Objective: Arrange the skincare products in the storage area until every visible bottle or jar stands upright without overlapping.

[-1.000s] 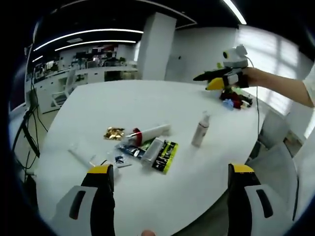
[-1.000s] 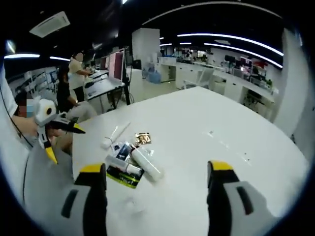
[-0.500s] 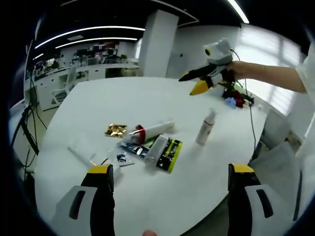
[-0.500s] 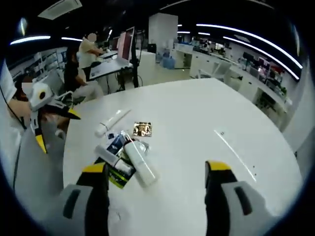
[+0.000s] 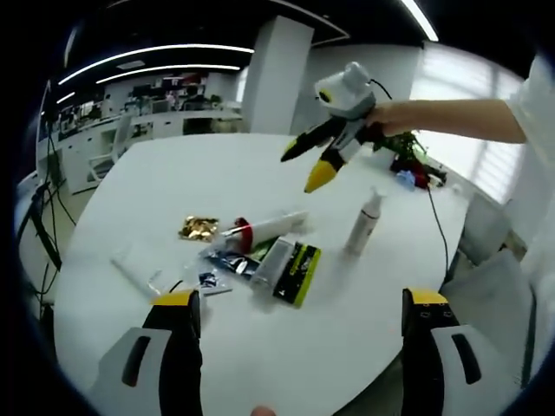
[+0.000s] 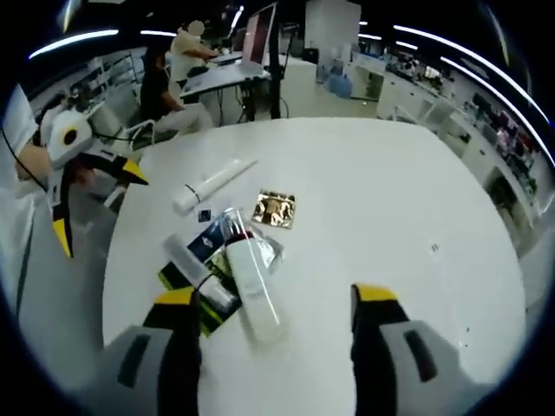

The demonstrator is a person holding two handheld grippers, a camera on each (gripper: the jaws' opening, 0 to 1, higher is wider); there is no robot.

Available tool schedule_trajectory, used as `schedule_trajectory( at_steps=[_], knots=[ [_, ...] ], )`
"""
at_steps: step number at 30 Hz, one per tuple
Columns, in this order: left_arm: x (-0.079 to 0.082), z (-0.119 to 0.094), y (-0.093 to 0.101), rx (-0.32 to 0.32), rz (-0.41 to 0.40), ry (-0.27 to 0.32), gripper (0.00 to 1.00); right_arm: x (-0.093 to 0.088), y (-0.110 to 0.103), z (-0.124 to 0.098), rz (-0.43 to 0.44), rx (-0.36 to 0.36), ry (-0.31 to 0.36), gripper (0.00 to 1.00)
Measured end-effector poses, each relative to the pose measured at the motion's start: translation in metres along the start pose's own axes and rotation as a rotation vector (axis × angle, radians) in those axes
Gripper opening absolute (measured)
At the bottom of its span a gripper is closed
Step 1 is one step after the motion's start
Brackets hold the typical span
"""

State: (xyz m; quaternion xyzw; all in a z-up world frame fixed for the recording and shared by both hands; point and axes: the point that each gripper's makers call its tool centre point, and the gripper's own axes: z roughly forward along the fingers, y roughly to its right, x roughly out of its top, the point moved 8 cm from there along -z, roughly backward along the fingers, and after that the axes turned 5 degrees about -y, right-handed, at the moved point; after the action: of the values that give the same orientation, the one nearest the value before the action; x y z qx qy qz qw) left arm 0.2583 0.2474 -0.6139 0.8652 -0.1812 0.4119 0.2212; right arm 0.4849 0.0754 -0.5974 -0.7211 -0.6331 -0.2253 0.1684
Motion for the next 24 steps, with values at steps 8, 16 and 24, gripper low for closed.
schedule_trajectory(
  at_steps=[8,16,24],
  knots=[
    [-0.002,0.001,-0.006,0.011,-0.010,0.005,0.94,0.004,-0.002,0.030,-0.050,0.058,-0.065,0.61],
    [-0.006,0.000,-0.012,0.021,-0.030,0.005,0.93,0.007,-0.013,0.057,-0.105,0.114,-0.128,0.54],
    [-0.007,0.000,-0.018,0.034,-0.013,-0.005,0.93,0.016,-0.027,0.076,-0.190,0.135,-0.176,0.44]
  ],
)
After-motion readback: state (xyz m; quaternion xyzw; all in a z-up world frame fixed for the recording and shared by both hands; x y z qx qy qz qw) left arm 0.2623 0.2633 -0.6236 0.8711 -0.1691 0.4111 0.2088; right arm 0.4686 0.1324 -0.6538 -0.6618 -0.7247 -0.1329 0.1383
